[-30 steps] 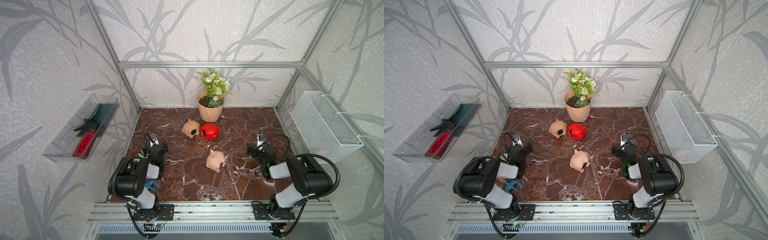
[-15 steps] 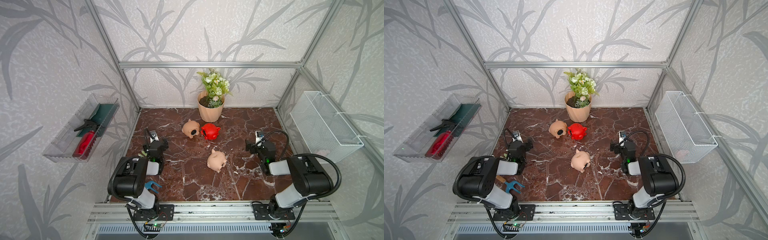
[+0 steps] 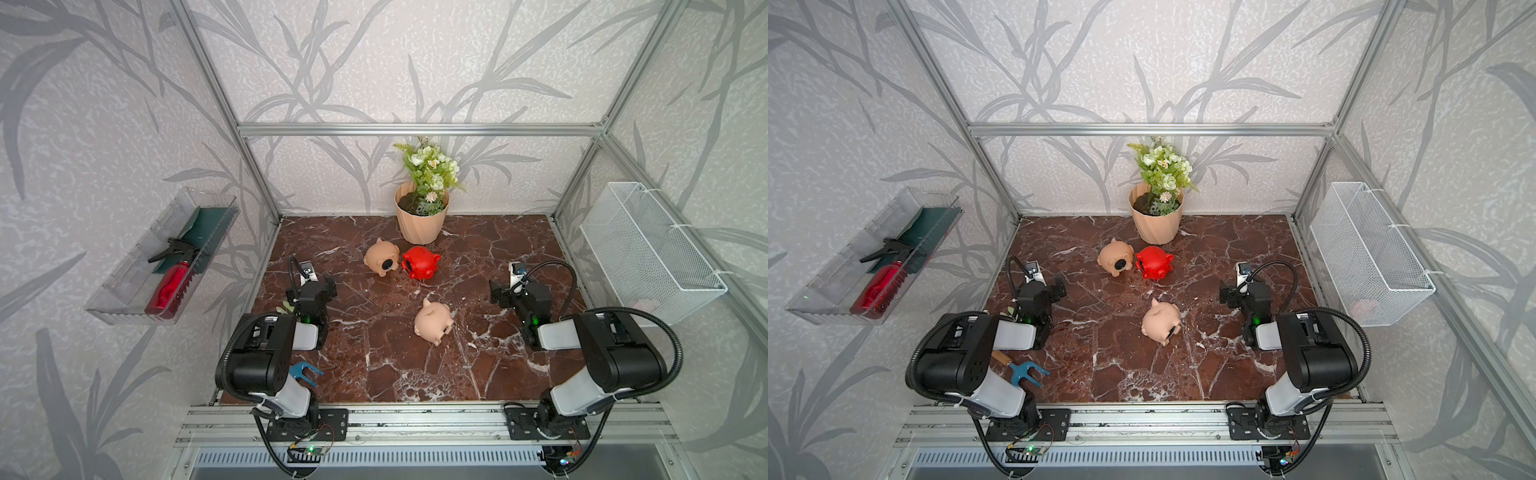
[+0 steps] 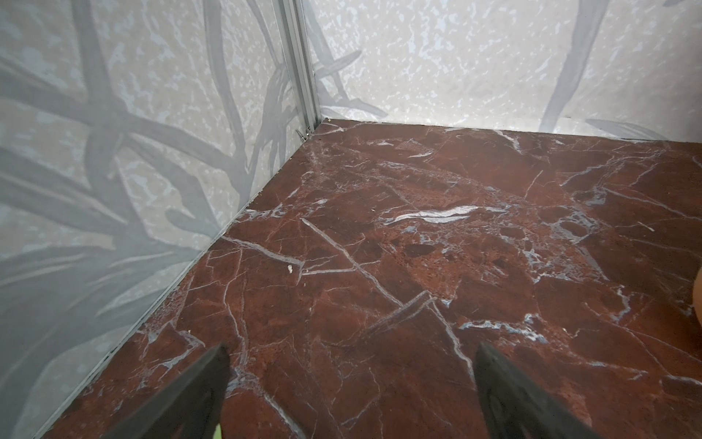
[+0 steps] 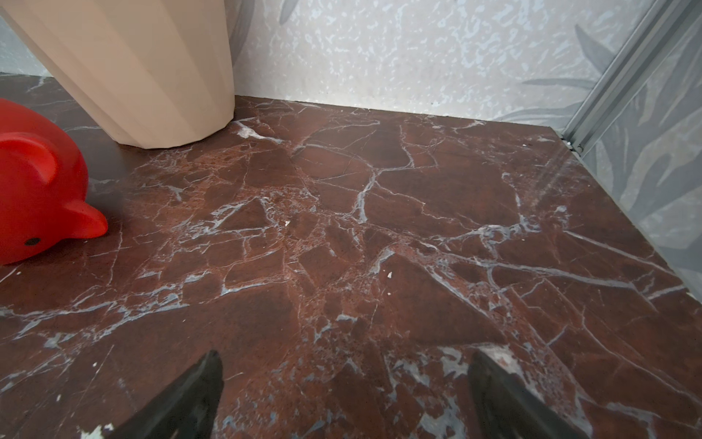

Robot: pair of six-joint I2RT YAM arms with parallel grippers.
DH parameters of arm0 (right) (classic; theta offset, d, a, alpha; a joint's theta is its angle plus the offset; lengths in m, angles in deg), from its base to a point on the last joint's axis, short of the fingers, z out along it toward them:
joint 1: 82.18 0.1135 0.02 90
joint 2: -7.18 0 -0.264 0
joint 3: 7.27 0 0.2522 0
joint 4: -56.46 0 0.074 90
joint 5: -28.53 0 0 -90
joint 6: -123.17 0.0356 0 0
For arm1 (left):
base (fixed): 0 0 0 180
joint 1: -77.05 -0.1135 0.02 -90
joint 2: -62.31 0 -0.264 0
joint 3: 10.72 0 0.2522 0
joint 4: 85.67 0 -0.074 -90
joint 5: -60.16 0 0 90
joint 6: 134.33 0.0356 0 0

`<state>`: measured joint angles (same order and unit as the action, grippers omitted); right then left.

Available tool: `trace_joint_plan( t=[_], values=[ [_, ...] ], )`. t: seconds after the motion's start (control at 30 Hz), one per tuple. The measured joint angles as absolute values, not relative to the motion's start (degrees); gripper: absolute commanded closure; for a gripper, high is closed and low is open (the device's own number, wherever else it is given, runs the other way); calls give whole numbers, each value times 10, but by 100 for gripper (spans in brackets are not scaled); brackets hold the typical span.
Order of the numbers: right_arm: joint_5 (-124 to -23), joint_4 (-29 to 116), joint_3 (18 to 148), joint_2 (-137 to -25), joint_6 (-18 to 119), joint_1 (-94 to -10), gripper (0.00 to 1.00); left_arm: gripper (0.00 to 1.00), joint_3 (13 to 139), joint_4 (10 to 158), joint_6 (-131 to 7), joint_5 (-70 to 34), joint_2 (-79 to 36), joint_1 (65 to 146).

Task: Close piggy banks
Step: Reset both arms

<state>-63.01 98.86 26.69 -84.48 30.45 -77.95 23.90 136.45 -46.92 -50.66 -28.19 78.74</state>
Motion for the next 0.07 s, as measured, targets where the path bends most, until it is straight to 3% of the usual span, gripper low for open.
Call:
trace_joint_plan(
  t=[0.07],
  values=[
    [-631, 988, 268, -845, 303, -780, 1, 1, 239, 1364, -469, -507, -282, 787]
  ],
)
